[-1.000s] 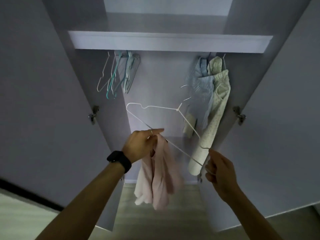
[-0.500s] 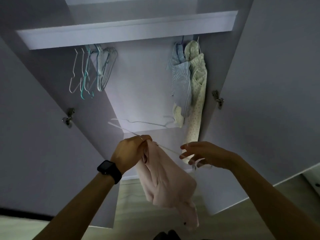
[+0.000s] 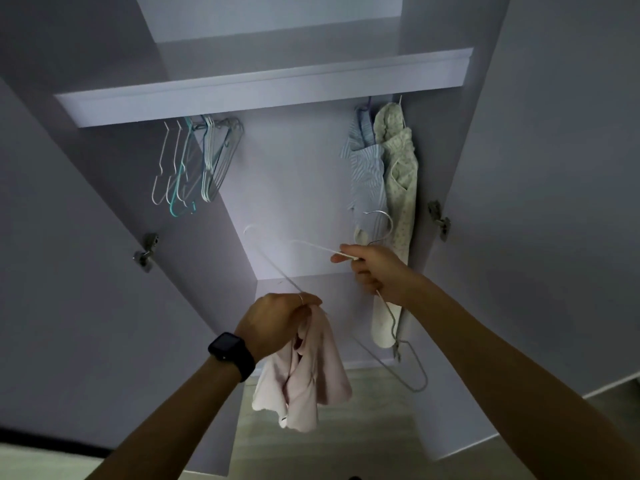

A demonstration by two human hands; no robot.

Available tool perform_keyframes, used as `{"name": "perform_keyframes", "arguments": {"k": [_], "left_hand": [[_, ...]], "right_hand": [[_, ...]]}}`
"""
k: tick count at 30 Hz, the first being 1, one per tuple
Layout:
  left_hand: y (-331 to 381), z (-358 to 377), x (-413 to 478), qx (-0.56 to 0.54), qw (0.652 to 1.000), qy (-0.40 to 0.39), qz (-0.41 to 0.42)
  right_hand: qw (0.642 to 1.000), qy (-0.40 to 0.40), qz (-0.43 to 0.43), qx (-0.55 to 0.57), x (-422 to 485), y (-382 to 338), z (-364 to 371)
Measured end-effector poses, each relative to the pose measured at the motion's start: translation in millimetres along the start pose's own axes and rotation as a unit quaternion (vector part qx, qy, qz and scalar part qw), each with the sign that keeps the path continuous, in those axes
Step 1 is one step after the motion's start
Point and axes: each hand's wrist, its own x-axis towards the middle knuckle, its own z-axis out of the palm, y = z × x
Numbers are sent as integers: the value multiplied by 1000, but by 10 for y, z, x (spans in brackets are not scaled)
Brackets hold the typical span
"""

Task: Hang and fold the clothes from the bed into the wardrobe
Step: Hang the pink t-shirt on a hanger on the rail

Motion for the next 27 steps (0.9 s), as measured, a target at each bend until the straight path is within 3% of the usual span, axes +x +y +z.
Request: {"name": "perform_keyframes", "arguments": {"k": [6, 9, 11, 15, 17, 21, 27], "left_hand": [[29, -172, 122, -74, 993, 82, -45], [55, -244, 115, -138, 983, 91, -83], [67, -276, 116, -196, 967, 105, -121], [111, -326, 169, -264, 946, 119, -147], [137, -351, 197, -292, 938, 113, -148], [48, -438, 172, -328, 932, 58, -145], [-404, -656, -138, -380, 903, 34, -198]], "right_hand": [[968, 129, -199, -88, -220, 82, 210], [934, 229, -268, -62, -298, 238, 173], [928, 238, -280, -68, -358, 346, 168], [943, 125, -241, -191, -421, 516, 365], [937, 108, -246, -222, -456, 555, 474], [905, 160, -302, -252, -440, 473, 396], [921, 252, -217, -201, -275, 210, -285]]}}
